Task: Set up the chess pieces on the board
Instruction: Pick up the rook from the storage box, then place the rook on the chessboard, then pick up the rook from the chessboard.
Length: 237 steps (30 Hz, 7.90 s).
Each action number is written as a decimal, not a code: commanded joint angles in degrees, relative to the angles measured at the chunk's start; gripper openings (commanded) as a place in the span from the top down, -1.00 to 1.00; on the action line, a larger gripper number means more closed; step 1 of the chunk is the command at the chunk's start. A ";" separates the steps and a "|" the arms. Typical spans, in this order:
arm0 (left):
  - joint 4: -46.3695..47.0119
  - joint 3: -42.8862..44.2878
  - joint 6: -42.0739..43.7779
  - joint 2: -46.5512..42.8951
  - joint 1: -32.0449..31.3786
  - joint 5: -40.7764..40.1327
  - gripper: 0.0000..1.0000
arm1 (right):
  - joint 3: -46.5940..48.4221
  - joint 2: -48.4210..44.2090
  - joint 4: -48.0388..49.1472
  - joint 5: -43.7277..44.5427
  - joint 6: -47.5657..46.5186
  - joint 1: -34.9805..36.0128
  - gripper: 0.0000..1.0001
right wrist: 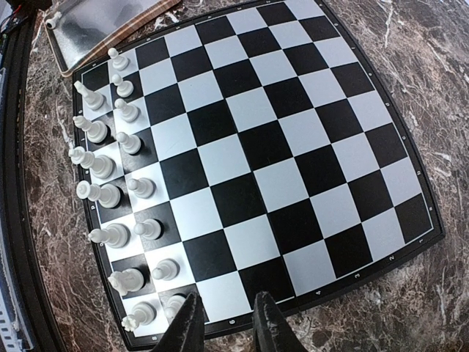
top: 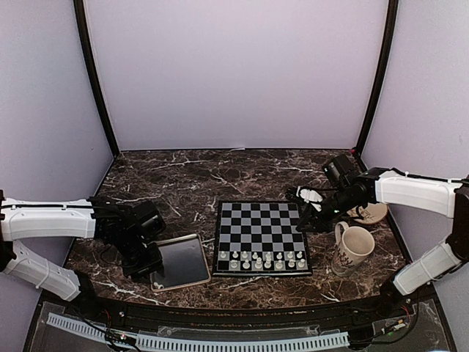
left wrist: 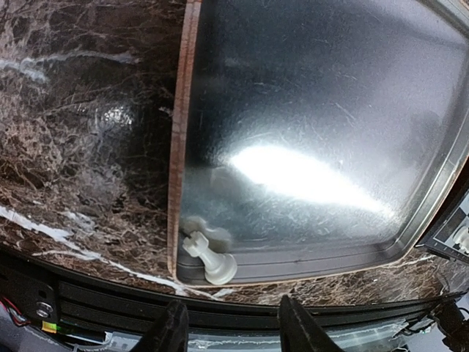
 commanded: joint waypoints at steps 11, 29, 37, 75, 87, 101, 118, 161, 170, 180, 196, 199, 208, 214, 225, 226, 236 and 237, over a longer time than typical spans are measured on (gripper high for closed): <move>2.91 -1.03 -2.91 2.15 -0.32 -2.59 0.19 | -0.92 -0.18 0.72 -0.19 -0.59 -0.47 0.50; 6.63 -3.44 -2.28 6.51 -0.26 -0.99 0.21 | -0.73 1.14 0.40 -0.36 -0.89 -0.48 0.50; 7.92 -1.19 1.91 9.87 -0.24 -2.52 0.30 | -0.73 1.70 0.28 -0.27 -0.94 -0.46 0.50; -10.07 6.99 28.00 21.46 -3.75 -3.48 0.50 | -0.11 3.64 -0.68 -0.97 -1.25 -0.49 0.50; -10.22 6.46 27.03 19.19 -3.75 -2.00 0.35 | 0.09 4.08 -0.86 -1.42 -1.35 -0.47 0.50; -9.31 3.47 27.23 17.01 -3.75 0.35 0.55 | 0.30 4.61 -1.01 -1.51 -1.44 -0.45 0.50; -5.82 14.48 33.44 20.40 -3.84 -5.12 0.86 | 0.21 4.20 -1.08 -1.21 -1.33 -0.47 0.50; 72.96 10.16 69.26 32.52 -2.70 -19.98 0.79 | -0.82 6.79 -0.03 2.12 -0.92 -0.94 0.52; 68.47 10.84 69.42 30.81 -2.65 -19.65 0.58 | -0.95 6.72 0.11 2.98 -0.99 -1.15 0.53; 48.41 19.60 68.80 27.66 -2.54 -18.81 0.34 | -0.75 6.70 0.04 2.98 -1.16 -1.15 0.52; 12.40 42.06 67.04 38.22 0.21 -10.12 0.34 | -0.58 6.80 -0.16 3.17 -1.70 -1.19 0.52; 10.85 44.50 67.45 40.53 0.29 -10.07 0.35 | -0.55 6.64 -0.16 3.31 -1.68 -1.17 0.53; 10.30 47.66 67.42 44.21 1.06 -9.88 0.43 | -0.73 5.93 -0.03 3.76 -1.70 -1.15 0.53; 10.81 49.06 67.50 45.51 1.52 -9.61 0.48 | -0.76 6.02 -0.16 3.76 -1.71 -1.23 0.53; 12.20 49.39 67.62 47.44 1.95 -8.56 0.57 | -0.76 6.28 -0.16 4.11 -1.89 -1.24 0.53; 12.31 49.41 67.61 47.49 1.96 -8.49 0.58 | -0.77 6.28 -0.16 4.11 -1.92 -1.25 0.53; 14.00 49.64 67.49 47.61 2.09 -7.53 0.55 | -0.77 6.43 -0.16 4.19 -1.91 -1.24 0.52; 14.13 49.71 67.40 47.64 2.03 -7.38 0.55 | -0.77 6.38 -0.16 4.25 -1.90 -1.26 0.52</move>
